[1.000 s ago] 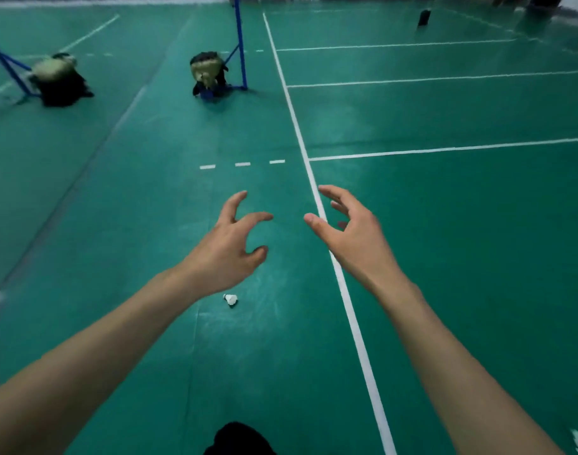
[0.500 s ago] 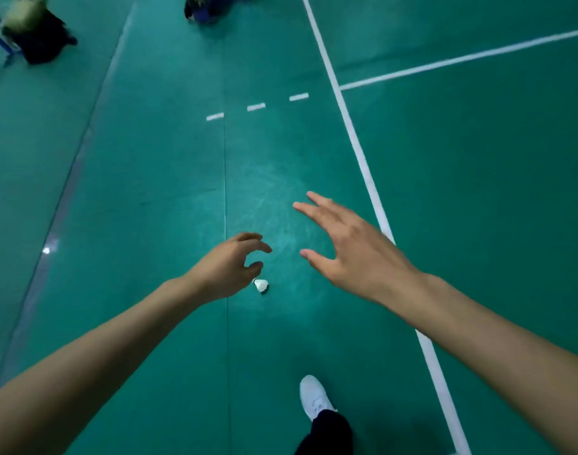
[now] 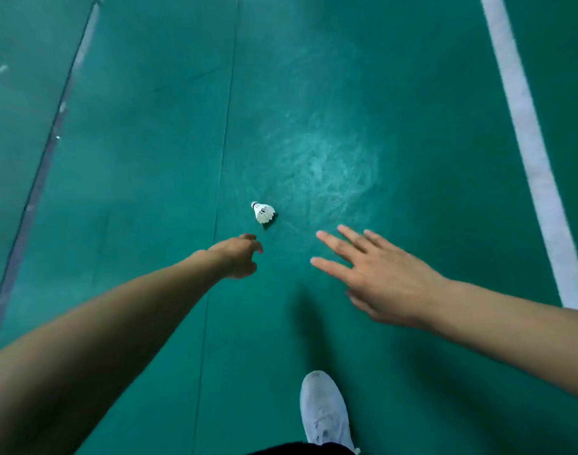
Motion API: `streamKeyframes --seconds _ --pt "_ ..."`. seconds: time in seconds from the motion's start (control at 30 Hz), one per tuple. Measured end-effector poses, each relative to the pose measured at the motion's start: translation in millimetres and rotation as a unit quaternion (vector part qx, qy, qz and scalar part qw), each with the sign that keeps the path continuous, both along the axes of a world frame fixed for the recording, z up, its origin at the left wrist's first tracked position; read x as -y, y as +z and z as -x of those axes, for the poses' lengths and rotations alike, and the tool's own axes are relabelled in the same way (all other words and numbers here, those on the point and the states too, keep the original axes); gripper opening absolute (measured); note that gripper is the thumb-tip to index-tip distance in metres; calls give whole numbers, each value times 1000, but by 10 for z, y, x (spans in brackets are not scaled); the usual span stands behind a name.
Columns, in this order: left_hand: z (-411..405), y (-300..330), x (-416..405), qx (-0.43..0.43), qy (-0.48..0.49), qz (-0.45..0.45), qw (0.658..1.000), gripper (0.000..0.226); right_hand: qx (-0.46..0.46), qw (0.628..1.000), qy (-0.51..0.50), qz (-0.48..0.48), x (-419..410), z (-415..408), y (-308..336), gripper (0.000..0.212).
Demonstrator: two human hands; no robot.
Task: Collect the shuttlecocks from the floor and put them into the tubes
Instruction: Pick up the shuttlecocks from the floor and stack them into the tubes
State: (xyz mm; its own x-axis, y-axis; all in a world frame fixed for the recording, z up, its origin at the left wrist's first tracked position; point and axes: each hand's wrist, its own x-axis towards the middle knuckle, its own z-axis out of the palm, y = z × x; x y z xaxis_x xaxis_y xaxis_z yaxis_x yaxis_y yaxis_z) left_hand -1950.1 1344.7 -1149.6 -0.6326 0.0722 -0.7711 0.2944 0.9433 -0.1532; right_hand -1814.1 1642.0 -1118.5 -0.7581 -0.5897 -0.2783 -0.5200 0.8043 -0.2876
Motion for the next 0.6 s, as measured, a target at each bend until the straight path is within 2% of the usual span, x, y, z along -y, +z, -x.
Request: streamKeyframes --seconds 0.1,0.2,0.27,0.33,0.4,0.43,0.6 --pt "321 -684 48 -26 37 49 998 33 62 988 102 -93 -60 56 -1013 74" --pt "600 -1163 -32 -134 55 79 986 15 129 975 56 -174 -248 62 -1759 71" --pt "738 -1335 -137 -229 85 29 969 23 163 963 25 -213 -392 -74 -2113 78" --pt "785 -1498 -241 -274 112 -19 955 31 203 950 11 -238 -525 -293 -2379 96" --pt "796 -1668 -294 -237 126 -27 963 26 213 945 10 -249 -628 -498 -2526 108" --pt "788 -1731 -281 -213 131 -20 968 28 205 949 9 -241 -660 -579 -2573 107" --pt "765 -1880 -296 -211 181 41 960 58 217 958 10 -185 -905 -642 -2583 105"
